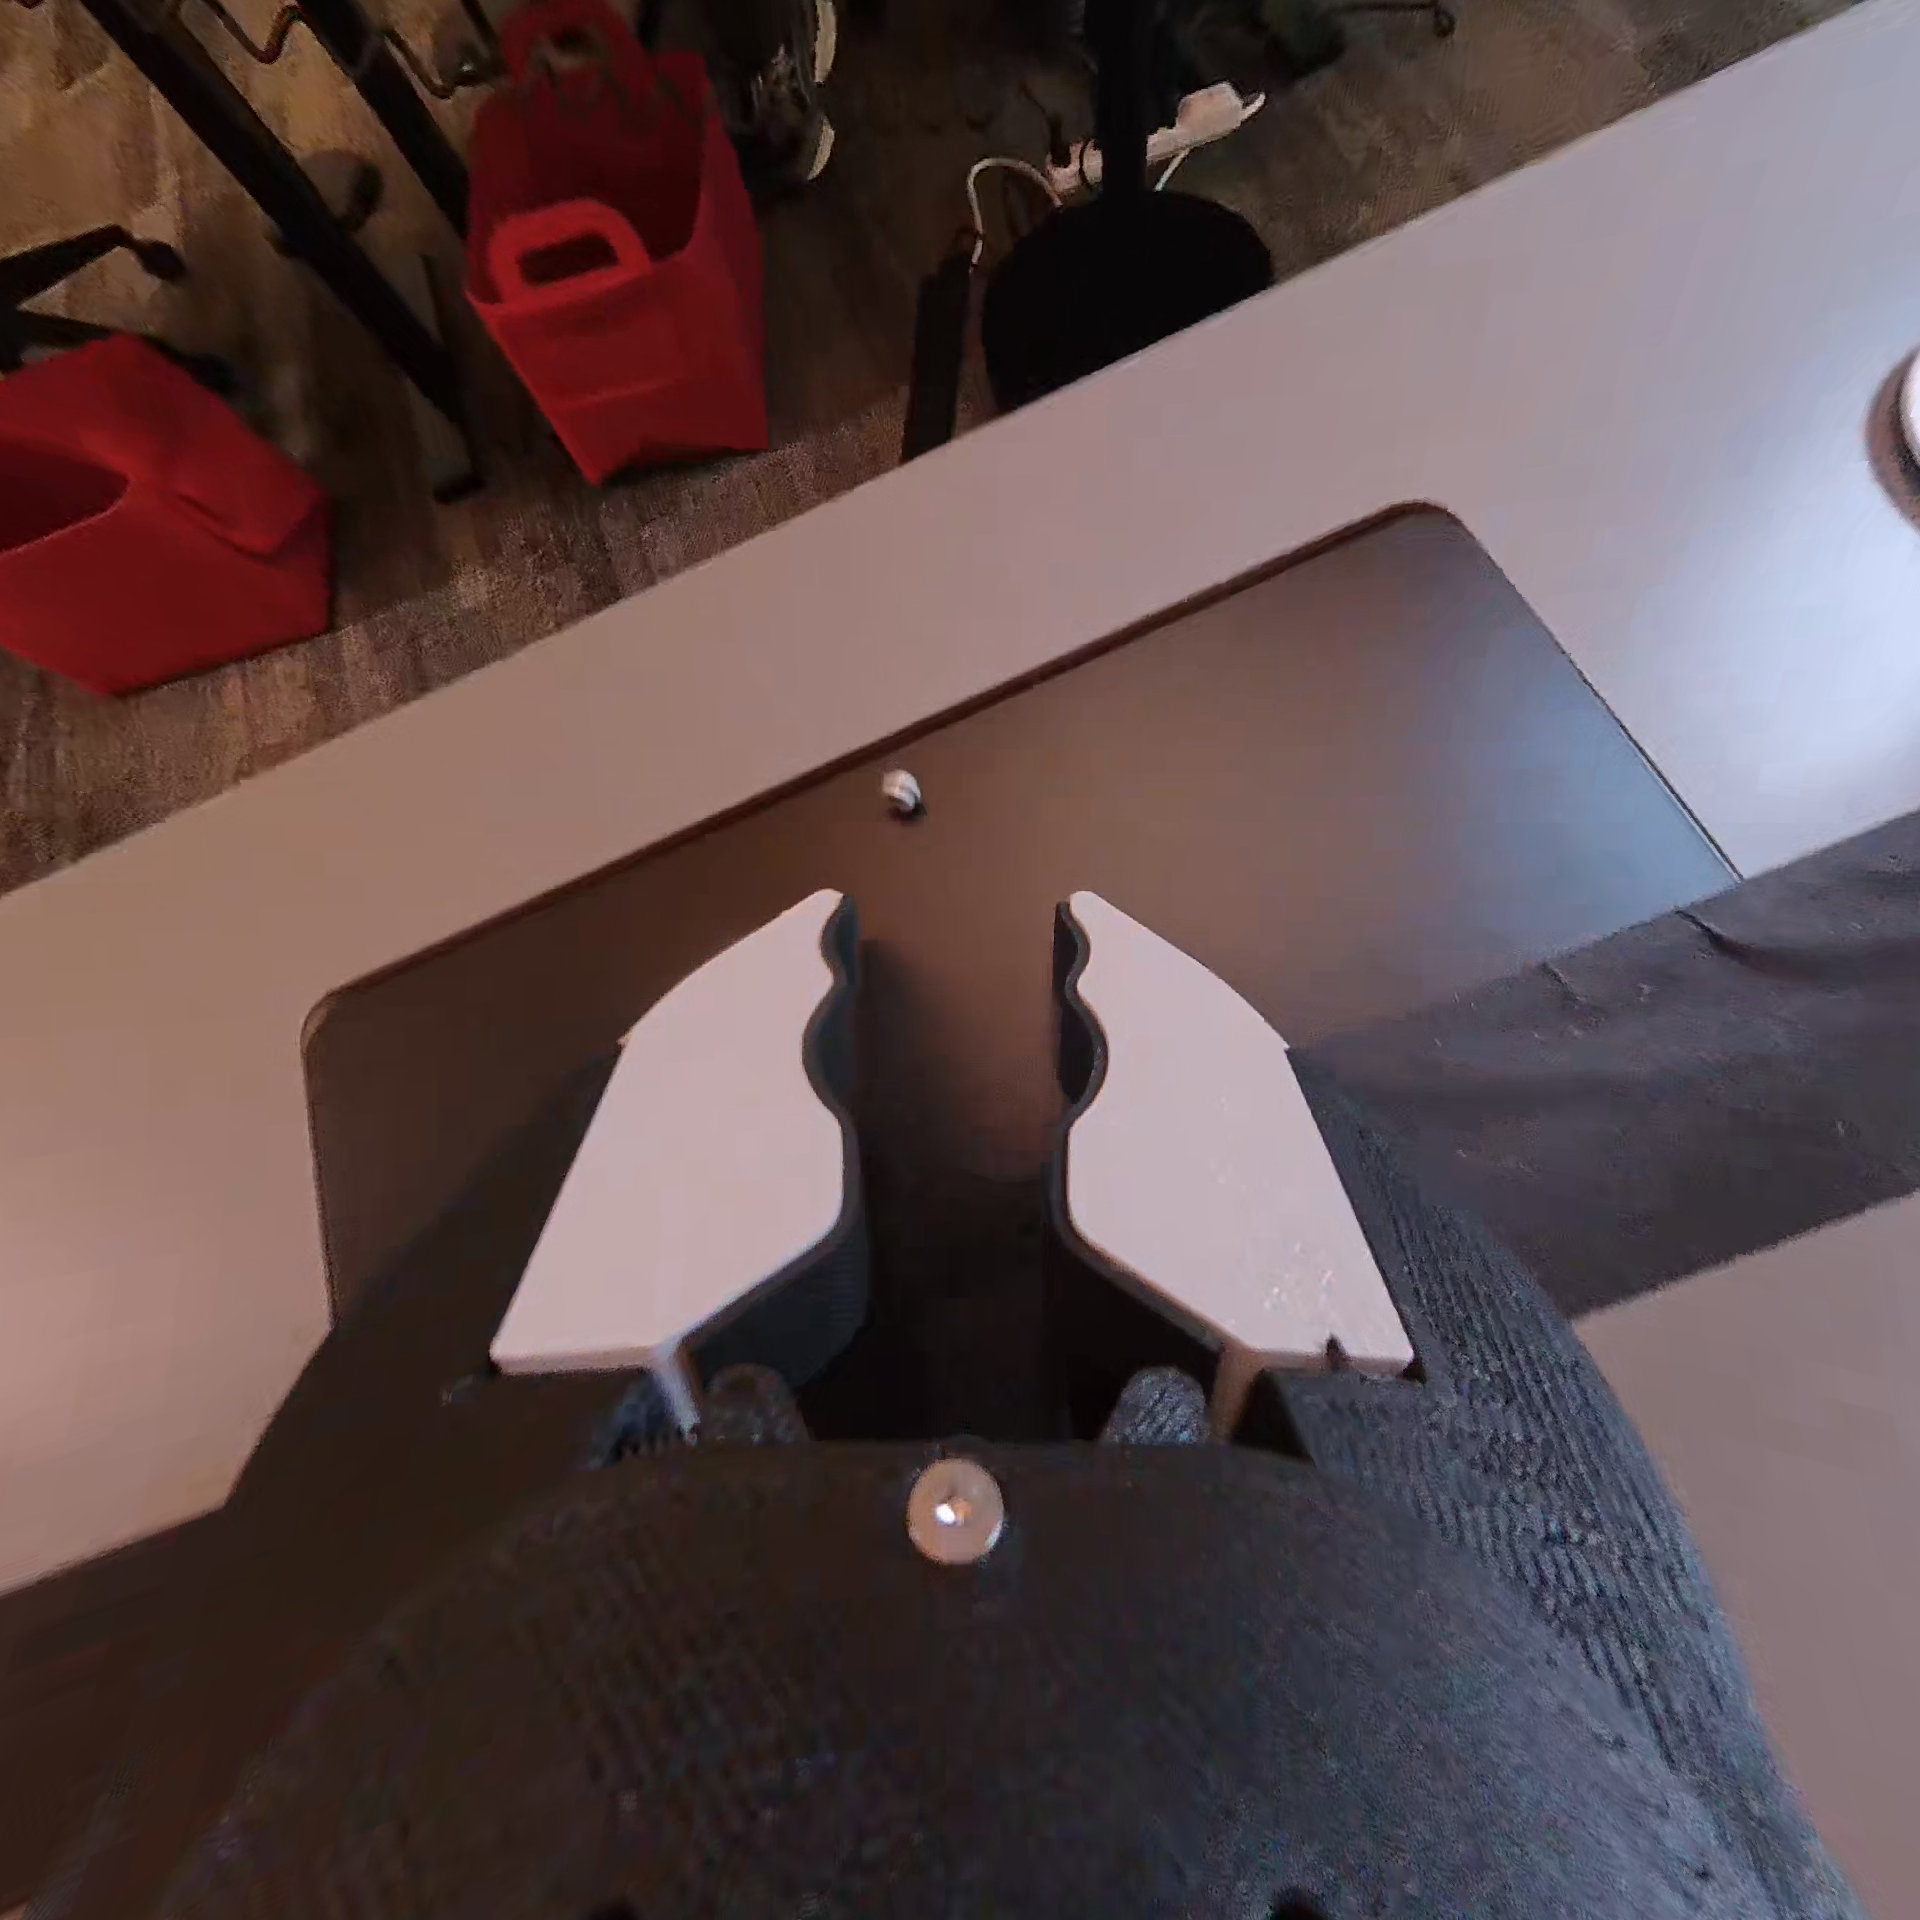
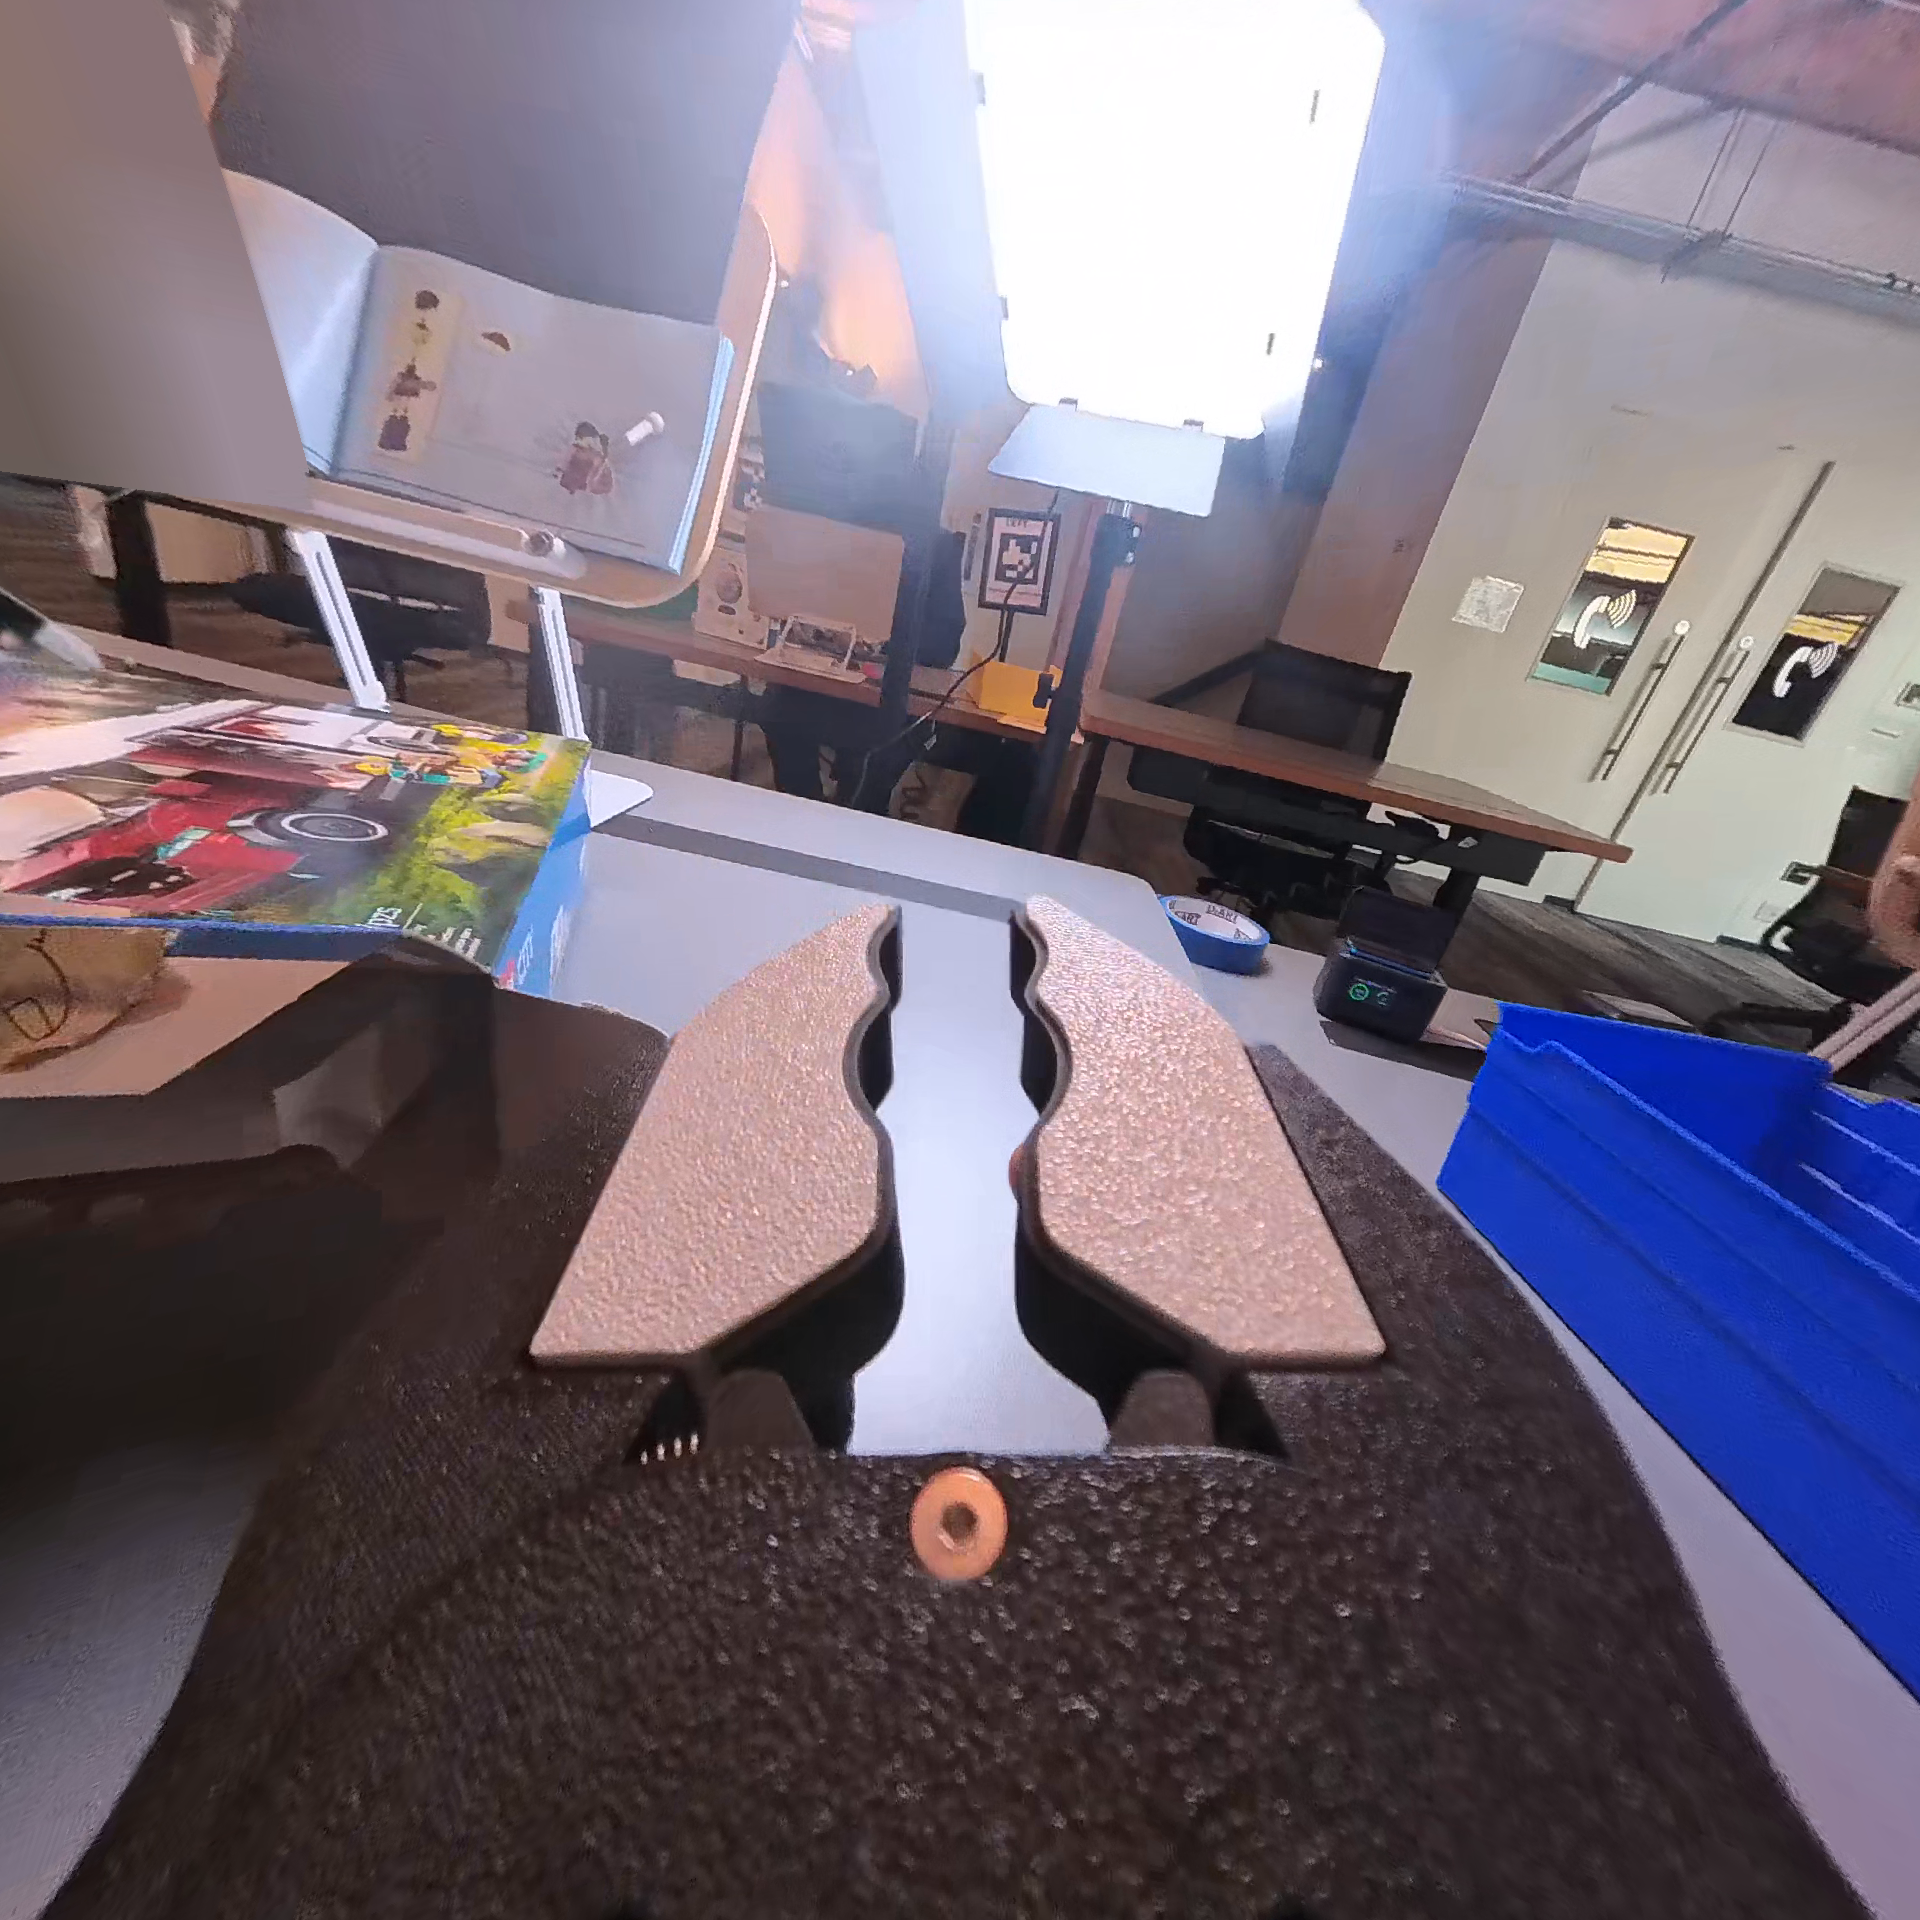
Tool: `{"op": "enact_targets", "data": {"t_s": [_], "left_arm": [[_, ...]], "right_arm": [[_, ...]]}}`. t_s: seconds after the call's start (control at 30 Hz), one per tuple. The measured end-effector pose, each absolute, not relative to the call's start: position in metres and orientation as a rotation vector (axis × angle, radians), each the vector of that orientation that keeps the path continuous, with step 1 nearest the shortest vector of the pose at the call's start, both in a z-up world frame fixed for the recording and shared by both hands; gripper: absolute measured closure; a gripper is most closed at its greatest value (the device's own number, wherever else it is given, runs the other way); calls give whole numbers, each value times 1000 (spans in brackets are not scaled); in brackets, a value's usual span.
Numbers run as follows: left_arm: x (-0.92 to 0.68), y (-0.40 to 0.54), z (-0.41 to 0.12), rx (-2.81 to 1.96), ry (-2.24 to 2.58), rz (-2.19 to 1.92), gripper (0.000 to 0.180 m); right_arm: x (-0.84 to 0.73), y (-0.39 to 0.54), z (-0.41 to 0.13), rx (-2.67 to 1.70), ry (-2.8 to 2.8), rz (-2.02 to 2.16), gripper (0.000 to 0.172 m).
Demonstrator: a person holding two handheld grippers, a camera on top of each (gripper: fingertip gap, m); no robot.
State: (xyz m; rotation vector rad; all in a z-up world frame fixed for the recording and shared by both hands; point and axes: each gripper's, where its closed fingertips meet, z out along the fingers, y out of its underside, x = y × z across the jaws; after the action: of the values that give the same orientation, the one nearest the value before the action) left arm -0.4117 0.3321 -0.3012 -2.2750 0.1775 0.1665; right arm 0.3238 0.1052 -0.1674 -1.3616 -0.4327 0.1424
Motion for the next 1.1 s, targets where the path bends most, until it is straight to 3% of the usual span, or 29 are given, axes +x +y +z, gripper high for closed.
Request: {"op": "enact_targets", "data": {"t_s": [0.3, 0.57, 0.83, 1.1], "left_arm": [[-417, 359, -305, -2310, 179, -41, 148], [-416, 358, -306, -2360, 167, -50, 171], [-421, 344, -301, -2447, 197, 56, 173], [-325, 265, -149, -2188, 532, -263, 173]], "right_arm": [[330, 121, -181, -1444, -404, 114, 152], [328, 123, -183, -1456, -419, 95, 152], [329, 118, -180, -1439, -399, 117, 152], [307, 103, -170, -1359, -506, 126, 152]]}}
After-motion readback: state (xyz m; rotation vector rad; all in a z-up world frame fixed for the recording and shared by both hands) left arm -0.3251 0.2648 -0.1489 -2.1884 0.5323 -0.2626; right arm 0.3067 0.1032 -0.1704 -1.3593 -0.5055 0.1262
